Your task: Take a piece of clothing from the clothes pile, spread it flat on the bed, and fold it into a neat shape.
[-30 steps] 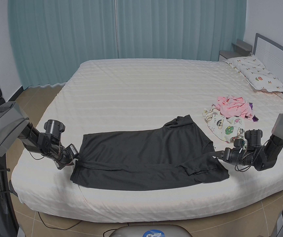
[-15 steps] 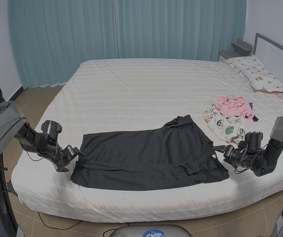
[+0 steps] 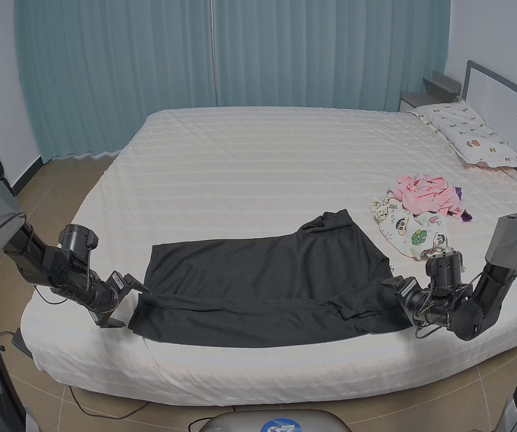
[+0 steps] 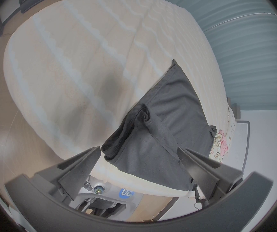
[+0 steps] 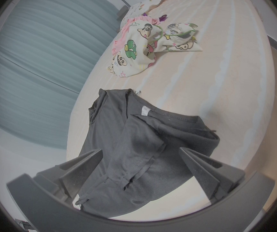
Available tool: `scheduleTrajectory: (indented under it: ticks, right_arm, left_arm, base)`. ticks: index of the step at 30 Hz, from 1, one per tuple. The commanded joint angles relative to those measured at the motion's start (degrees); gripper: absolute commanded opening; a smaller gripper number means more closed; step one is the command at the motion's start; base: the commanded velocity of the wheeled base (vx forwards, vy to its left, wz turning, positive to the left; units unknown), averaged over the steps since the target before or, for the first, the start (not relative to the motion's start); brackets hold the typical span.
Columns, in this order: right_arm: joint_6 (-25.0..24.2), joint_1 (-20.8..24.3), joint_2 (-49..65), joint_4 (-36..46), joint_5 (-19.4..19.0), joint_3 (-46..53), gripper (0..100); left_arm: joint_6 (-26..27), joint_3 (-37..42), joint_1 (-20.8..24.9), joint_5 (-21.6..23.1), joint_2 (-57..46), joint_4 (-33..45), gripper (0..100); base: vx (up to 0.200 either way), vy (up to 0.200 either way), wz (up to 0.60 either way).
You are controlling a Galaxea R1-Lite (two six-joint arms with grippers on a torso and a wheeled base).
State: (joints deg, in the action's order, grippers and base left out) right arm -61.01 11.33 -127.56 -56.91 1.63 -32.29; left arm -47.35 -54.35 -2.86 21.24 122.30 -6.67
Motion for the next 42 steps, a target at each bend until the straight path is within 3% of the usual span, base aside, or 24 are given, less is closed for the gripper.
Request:
scheduleTrajectory:
  ticks: [1, 16, 25, 26, 34, 42]
  right_arm:
    - [-1.1, 1.3, -1.5, -0.3, 0.2, -0.1, 100]
    - [-1.5, 4.6, -3.7, 0.3, 0.5, -3.5, 100]
    - [-1.6, 6.1, -4.9, 7.4, 2.9, -9.3, 100]
    - [-1.6, 6.1, -5.0, 7.4, 2.9, -9.4, 0]
    - [-1.6, 6.2, -6.0, 6.9, 6.5, -9.7, 0]
    - [-1.7, 6.3, -4.4, 6.9, 6.5, -8.4, 0]
  left_arm:
    - [-1.4, 0.8, 0.1, 0.1, -0.5, -1.2, 100]
    - [-3.4, 1.3, 0.1, 0.2, -0.5, -2.6, 100]
    - [-3.4, 1.3, 0.1, 0.3, -0.5, -2.6, 100]
    - [-3.4, 1.3, 0.1, 0.3, -0.5, -2.6, 100]
    - [-3.4, 1.3, 0.1, 0.3, -0.5, -2.6, 100]
    - [-3.1, 1.4, 0.0, 0.3, -0.5, -2.7, 100]
  base:
    - [0.0, 0.0, 0.0]
    - [0.0, 0.0, 0.0]
    - [0.0, 0.0, 0.0]
    - [0.0, 0.0, 0.0]
    - [0.0, 0.0, 0.0]
    - [0.0, 0.0, 0.0]
